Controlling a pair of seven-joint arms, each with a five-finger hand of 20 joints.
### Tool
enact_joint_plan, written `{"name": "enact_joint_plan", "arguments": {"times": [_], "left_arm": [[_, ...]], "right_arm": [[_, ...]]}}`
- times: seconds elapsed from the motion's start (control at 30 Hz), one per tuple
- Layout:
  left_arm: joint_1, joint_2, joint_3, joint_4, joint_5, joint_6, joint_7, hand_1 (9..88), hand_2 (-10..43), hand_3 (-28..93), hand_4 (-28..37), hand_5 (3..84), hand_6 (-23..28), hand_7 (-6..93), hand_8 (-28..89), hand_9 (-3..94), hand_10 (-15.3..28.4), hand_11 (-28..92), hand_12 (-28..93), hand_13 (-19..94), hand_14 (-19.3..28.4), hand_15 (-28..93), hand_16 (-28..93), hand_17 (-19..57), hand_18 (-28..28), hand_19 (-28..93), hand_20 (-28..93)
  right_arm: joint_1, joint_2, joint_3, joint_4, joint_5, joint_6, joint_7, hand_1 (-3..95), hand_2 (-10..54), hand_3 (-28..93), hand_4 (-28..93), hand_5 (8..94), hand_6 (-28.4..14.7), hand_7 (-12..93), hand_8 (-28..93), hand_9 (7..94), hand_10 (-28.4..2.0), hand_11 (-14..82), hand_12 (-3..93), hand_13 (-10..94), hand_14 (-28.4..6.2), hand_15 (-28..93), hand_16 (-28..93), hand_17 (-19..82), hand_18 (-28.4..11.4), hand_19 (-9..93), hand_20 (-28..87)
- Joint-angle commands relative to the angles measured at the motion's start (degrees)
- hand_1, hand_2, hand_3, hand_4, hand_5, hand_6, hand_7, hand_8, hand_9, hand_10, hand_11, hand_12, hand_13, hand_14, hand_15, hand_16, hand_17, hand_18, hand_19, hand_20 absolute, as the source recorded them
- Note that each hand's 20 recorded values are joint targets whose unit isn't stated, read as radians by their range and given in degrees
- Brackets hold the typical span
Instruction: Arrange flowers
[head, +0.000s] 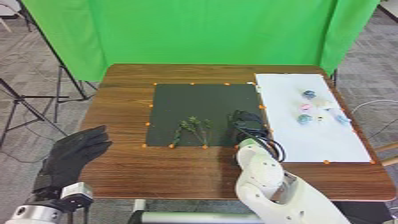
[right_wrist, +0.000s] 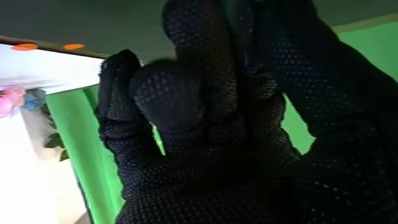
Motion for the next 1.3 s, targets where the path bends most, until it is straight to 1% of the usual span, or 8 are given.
{"name": "enact_joint_plan", "arguments": {"times": [0.03,0.43,0.67,0.77,0.83,0.93,1.07,1.3], "left_arm": [[1.0,-0.47,-0.3,-0.13,0.53,-0.47,-0.46,27.9,4.9,79,-16.6,45.2,13.7,17.0,-10,37.8,21.9,34,9,25,28.4,64,-14,-9.1,23.0,61,12],[1.5,-0.48,-0.24,-0.21,0.12,-0.39,0.2,27.9,4.9,79,-16.6,45.2,13.6,17.0,-10,37.8,21.9,34,9,25,28.4,63,-14,-9.2,23.0,61,12],[2.8,1.24,0.17,-0.41,-1.15,1.59,3.11,27.9,4.9,79,-16.6,45.2,13.6,17.0,-9,37.8,21.9,34,9,25,28.4,63,-14,-9.1,23.0,61,12],[3.7,2.29,0.55,-0.52,-1.91,2.66,4.93,27.9,4.9,79,-16.6,45.2,13.6,17.0,-10,37.8,21.9,34,9,25,28.4,63,-14,-9.1,23.0,61,12],[3.4,2.56,0.74,-0.4,-2.03,2.96,5.12,27.9,4.9,79,-16.5,45.2,13.6,17.0,-10,37.8,21.9,34,9,25,28.4,63,-14,-9.1,23.0,61,12],[3.5,3.15,1.17,-0.26,-2.51,3.23,5.99,27.9,4.9,79,-16.5,45.2,13.6,17.1,-10,37.8,22.0,34,9,25,28.4,64,-14,-9.1,23.0,61,12],[3.4,3.88,1.75,-0.14,-2.81,3.7,6.84,27.9,5.0,79,-16.5,45.2,13.6,17.1,-10,37.8,22.0,34,9,25,28.4,64,-14,-9.1,23.0,61,12],[3.4,4.53,1.7,0.01,-3.08,3.91,7.52,27.9,4.9,79,-16.6,45.2,13.6,17.0,-10,37.8,21.9,34,9,25,28.4,64,-14,-9.1,23.0,61,12]], "right_arm": [[-1.4,-0.1,-0.6,-2.0,-4.2,-0.8,-0.5,46.0,-9.5,74,-26,68.8,-6.7,45,15,75.7,-18.9,44.8,24.7,71,-13.6,77,24,35,-28.4,93,12],[-1.2,1.0,-0.1,-3.5,-3.0,-0.4,-0.3,44.1,-9.5,74,-25,67.0,-7.4,46,15,72.8,-20.2,47.4,24.1,70,-14.0,77,24,35,-28.4,93,9],[1.3,7.3,2.3,-6.8,-1.5,3.8,-3.0,40.9,-9.0,76,-25,64.8,-8.9,43,13,70.2,-21.3,47.0,23.8,67,-15.2,77,24,34,-28.4,93,7],[1.3,10.9,6.0,-7.5,2.9,5.9,-6.8,38.5,-8.2,79,-25,58.7,-10.2,43,6,64.3,-23.3,48.3,22.9,63,-16.8,78,22,30,-28.4,92,1],[0.5,13.3,9.1,-6.4,7.0,10.2,-12.7,36.8,-7.5,82,-25,54.2,-11.0,45,-11,58.5,-24.0,47.0,21.5,58,-17.3,78,20,27,-27.9,90,-1],[0.6,17.1,11.2,-3.3,10.1,15.8,-18.8,36.0,-8.1,85,-26,46.9,-10.3,50,-19,51.6,-22.2,47.7,20.6,53,-15.2,78,19,23,-23.8,86,-1],[0.3,20.4,14.3,-0.8,9.2,11.4,-21.4,35.9,-9.4,87,-28,43.6,-8.3,55,-23,47.7,-19.3,48.2,18.7,49,-13.1,77,19,21,-20.8,80,8],[-0.1,23.4,16.5,4.0,8.0,3.2,-19.8,33.6,-9.5,86,-28,40.1,-7.7,54,-23,46.3,-17.2,38.8,18.1,46,-13.9,76,18,20,-20.7,78,14]]}}
